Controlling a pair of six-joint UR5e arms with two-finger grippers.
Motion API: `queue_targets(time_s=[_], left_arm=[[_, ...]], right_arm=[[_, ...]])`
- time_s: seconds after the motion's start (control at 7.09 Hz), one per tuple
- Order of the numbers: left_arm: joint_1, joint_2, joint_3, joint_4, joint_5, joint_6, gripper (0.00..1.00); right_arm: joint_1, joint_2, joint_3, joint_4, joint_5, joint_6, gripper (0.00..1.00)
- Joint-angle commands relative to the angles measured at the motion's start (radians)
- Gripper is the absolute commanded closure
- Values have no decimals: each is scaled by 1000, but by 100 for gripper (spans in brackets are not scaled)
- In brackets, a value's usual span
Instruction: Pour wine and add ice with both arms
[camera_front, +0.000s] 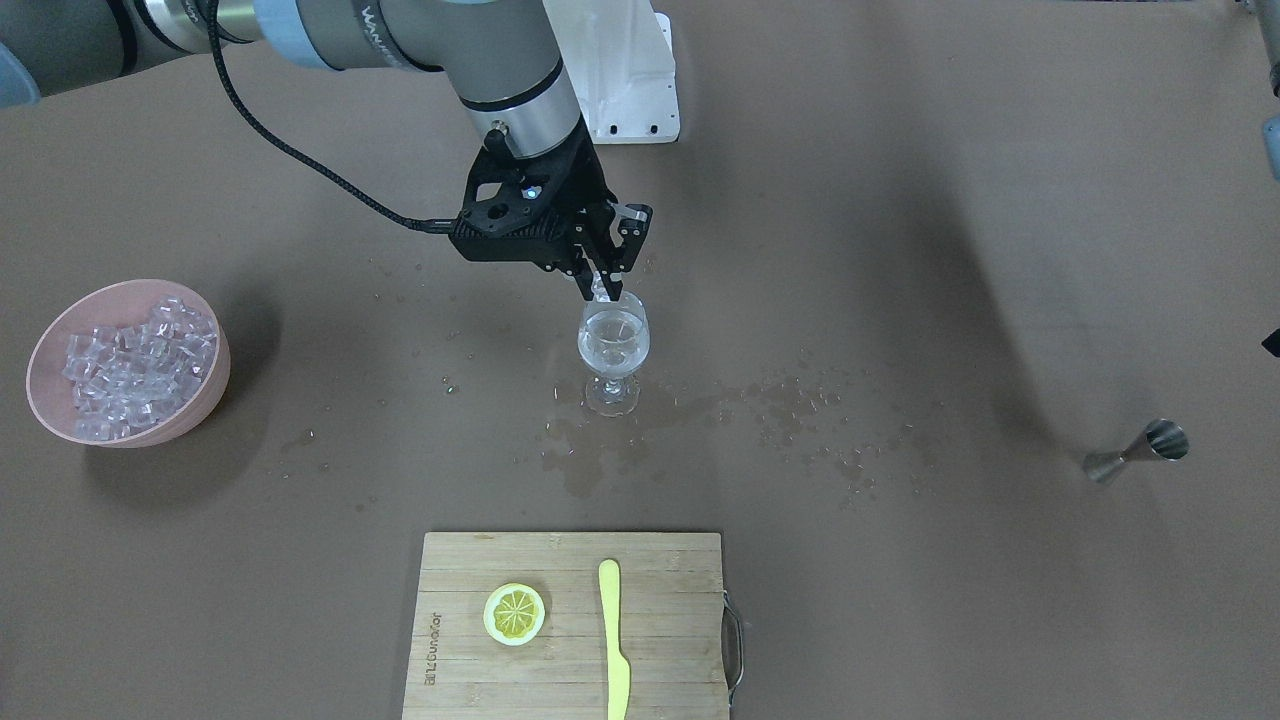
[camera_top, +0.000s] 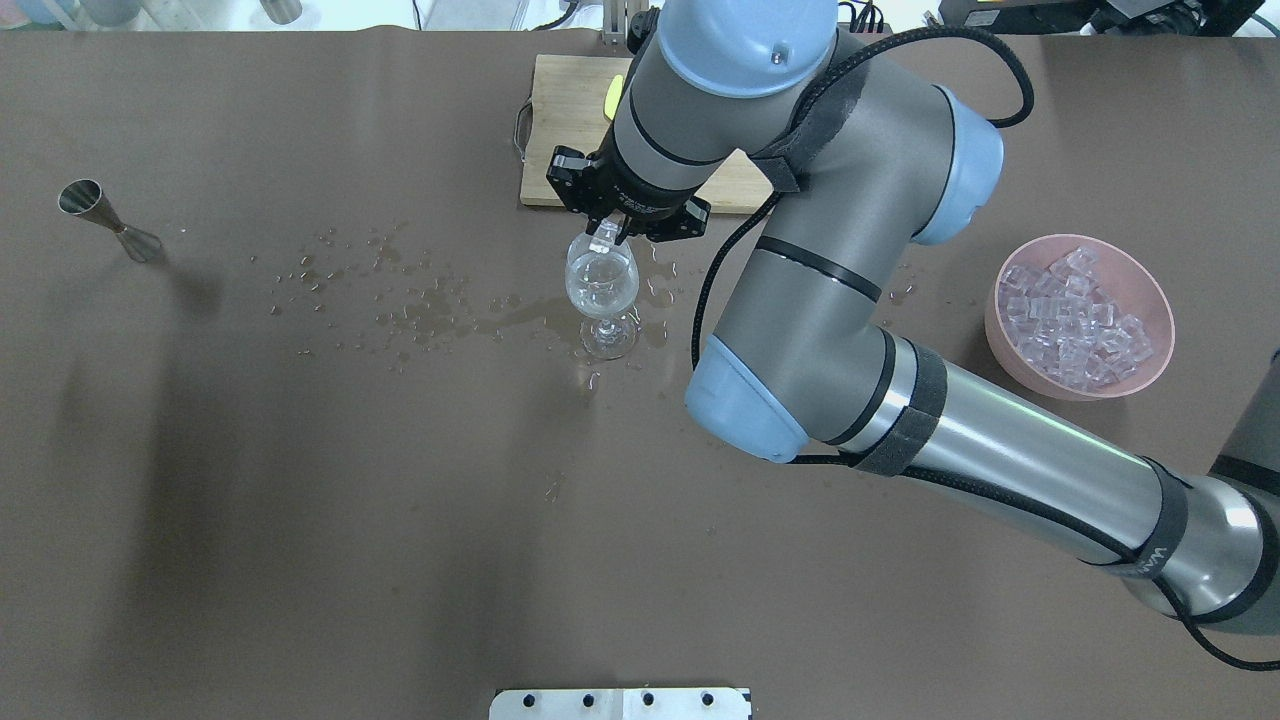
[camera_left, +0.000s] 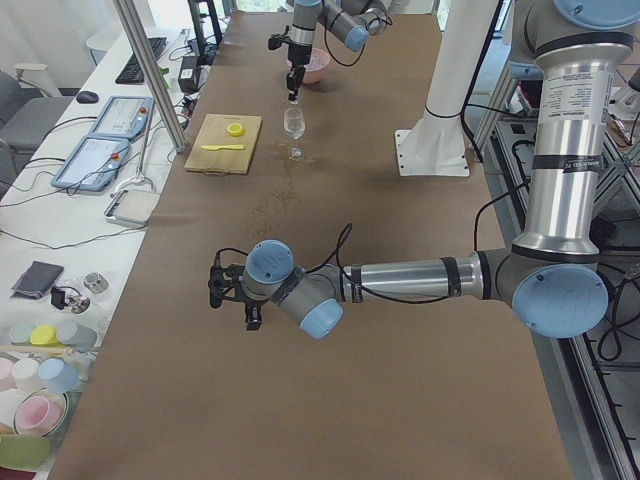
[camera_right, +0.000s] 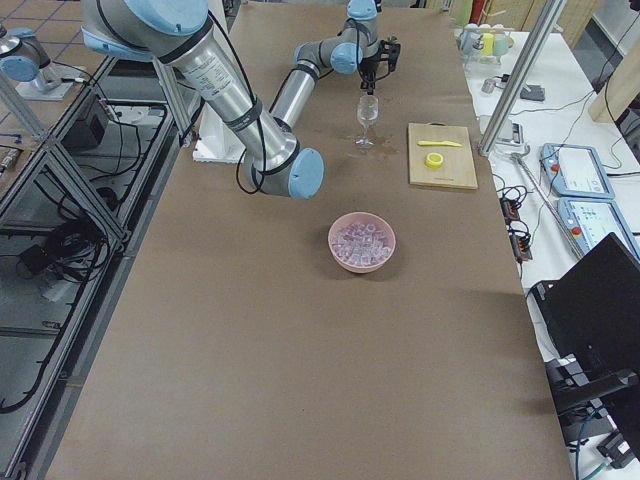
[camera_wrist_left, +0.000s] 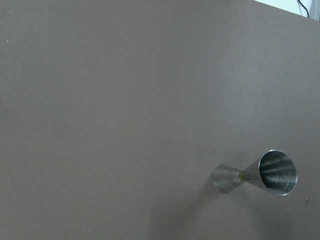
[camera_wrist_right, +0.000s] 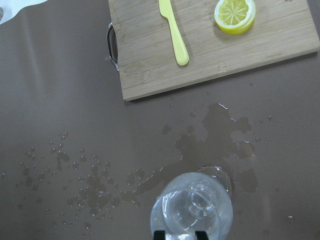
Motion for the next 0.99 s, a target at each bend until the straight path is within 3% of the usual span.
queue_targets(time_s=[0.0, 0.56, 0.71, 0.85], left_arm=[[5, -1, 7, -1, 0, 2, 2], [5, -1, 8, -3, 0, 3, 2], [5, -1, 7, -3, 0, 2, 2], [5, -1, 7, -3, 0, 3, 2]], right_arm=[[-8, 5, -5, -2, -15, 4, 100], [-8, 14, -41, 4, -19, 1, 100], [-10, 14, -44, 4, -19, -1, 9], [-8, 14, -44, 6, -18, -4, 0]])
